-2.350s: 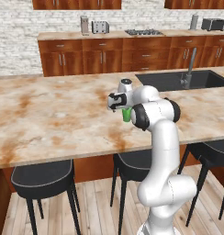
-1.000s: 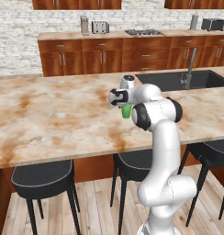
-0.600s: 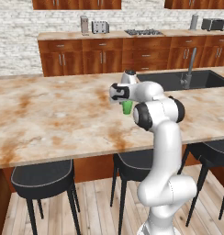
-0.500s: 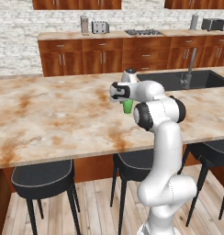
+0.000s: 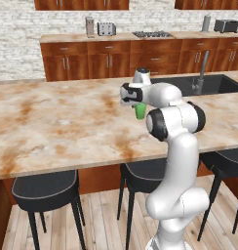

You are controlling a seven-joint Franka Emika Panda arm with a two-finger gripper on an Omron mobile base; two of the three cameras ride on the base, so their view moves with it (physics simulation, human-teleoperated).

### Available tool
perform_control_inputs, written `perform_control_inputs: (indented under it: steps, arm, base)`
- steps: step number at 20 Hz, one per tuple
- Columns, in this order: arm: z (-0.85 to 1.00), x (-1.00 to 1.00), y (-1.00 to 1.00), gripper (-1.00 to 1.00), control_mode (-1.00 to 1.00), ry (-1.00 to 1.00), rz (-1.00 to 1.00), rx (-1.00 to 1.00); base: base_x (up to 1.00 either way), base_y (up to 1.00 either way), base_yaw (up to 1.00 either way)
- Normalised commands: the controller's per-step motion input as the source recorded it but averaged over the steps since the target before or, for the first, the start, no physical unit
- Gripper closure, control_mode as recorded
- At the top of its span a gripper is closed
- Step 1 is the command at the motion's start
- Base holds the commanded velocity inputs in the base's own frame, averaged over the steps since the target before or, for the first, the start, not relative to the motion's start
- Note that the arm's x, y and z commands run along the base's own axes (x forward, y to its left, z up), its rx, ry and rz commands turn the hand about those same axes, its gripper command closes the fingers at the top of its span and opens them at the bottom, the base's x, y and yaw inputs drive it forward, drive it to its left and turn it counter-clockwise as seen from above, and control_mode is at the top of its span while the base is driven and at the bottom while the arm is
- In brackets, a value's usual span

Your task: Place the cup inside the bowl on the dining table and move the bowl to any counter.

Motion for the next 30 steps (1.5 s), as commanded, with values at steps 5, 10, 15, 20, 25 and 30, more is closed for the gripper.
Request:
perform_control_inputs:
  steps: [5, 10, 15, 20, 25, 30]
  arm:
    - [0.01, -0.47, -0.41, 1.0, -1.0, 0.0, 0.02, 0.0]
    - [0.0, -0.31, -0.6, 1.0, -1.0, 0.0, 0.05, 0.0]
    - [0.0, -0.13, -0.53, 1.0, -1.0, 0.0, 0.06, 0.0]
    - [-0.02, 0.0, -0.4, 1.0, -1.0, 0.0, 0.07, 0.0]
    - [-0.01, -0.06, -0.37, 1.0, -1.0, 0.0, 0.07, 0.0]
    - [-0.06, -0.29, -0.17, 1.0, -1.0, 0.0, 0.05, 0.0]
  base:
    - [0.0, 0.0, 0.0]
    - [0.0, 0.0, 0.0]
    - [0.0, 0.0, 0.0]
    - [0.0, 0.0, 0.0]
    - [0.0, 0.0, 0.0]
    - [0.0, 0.0, 0.0]
